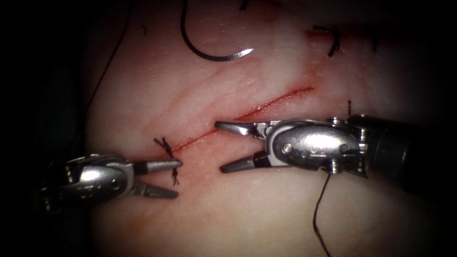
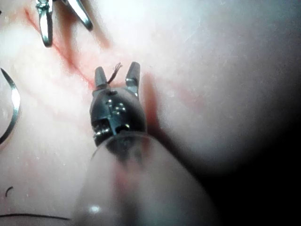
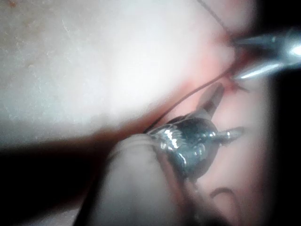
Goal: Wound Closure
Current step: Cut the suture with the right tool.
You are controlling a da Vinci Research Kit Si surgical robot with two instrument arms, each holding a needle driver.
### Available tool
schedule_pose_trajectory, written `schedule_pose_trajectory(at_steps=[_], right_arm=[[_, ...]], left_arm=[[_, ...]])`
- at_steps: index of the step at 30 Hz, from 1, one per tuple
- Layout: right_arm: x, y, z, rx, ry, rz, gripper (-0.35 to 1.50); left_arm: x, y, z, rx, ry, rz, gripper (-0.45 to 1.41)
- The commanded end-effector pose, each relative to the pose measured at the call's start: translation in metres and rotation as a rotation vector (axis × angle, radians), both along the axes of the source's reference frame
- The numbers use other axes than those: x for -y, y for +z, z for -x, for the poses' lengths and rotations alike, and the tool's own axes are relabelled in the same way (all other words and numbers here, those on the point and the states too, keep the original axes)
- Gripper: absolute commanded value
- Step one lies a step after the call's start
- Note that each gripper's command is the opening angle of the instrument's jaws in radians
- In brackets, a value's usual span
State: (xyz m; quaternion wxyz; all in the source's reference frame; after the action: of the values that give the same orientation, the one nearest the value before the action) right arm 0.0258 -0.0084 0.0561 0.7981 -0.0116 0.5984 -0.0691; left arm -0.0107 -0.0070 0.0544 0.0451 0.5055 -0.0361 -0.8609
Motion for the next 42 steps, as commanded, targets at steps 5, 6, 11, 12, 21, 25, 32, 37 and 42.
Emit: schedule_pose_trajectory(at_steps=[5,6,11,12,21,25,32,37,42], right_arm=[[-0.0004,0.0004,-0.0008,-0.008,0.005,0.003,1.46],[-0.0004,0.0004,-0.0008,-0.01,0.01,-0.002,1.46],[-0.0003,0.0004,-0.001,-0.014,0.015,-0.008,1.46],[-0.0003,0.0004,-0.001,-0.014,0.016,-0.008,1.46],[-0.0003,0.0006,-0.0012,-0.012,0.018,-0.006,1.46],[-0.0002,0.0007,-0.0012,-0.014,0.022,-0.011,1.46],[0.0004,0.0014,-0.0022,-0.023,-0.003,-0.009,1.43],[0.0007,0.0012,-0.0028,-0.024,-0.007,-0.01,1.43],[0.0007,0.0012,-0.0028,-0.024,-0.007,-0.01,1.43]], left_arm=[[-0.0003,0.0013,0.0009,-0.026,-0.031,0.016,0.63],[-0.0004,0.0014,0.0009,-0.037,-0.051,0.022,0.62],[-0.0007,0.0015,0.0011,-0.051,-0.062,0.049,0.44],[-0.0007,0.0016,0.0012,-0.053,-0.059,0.06,0.29],[-0.0003,-0.0003,0.0016,-0.128,-0.008,0.267,-0.35],[-0.0008,-0.0013,0.0014,-0.134,0.014,0.3,-0.35],[-0.0011,-0.0019,0.0008,-0.162,0.042,0.342,-0.35],[-0.0025,-0.0032,0.0008,-0.128,-0.164,-0.101,-0.35],[-0.0032,-0.0028,0.0006,-0.12,-0.233,-0.236,-0.35]])
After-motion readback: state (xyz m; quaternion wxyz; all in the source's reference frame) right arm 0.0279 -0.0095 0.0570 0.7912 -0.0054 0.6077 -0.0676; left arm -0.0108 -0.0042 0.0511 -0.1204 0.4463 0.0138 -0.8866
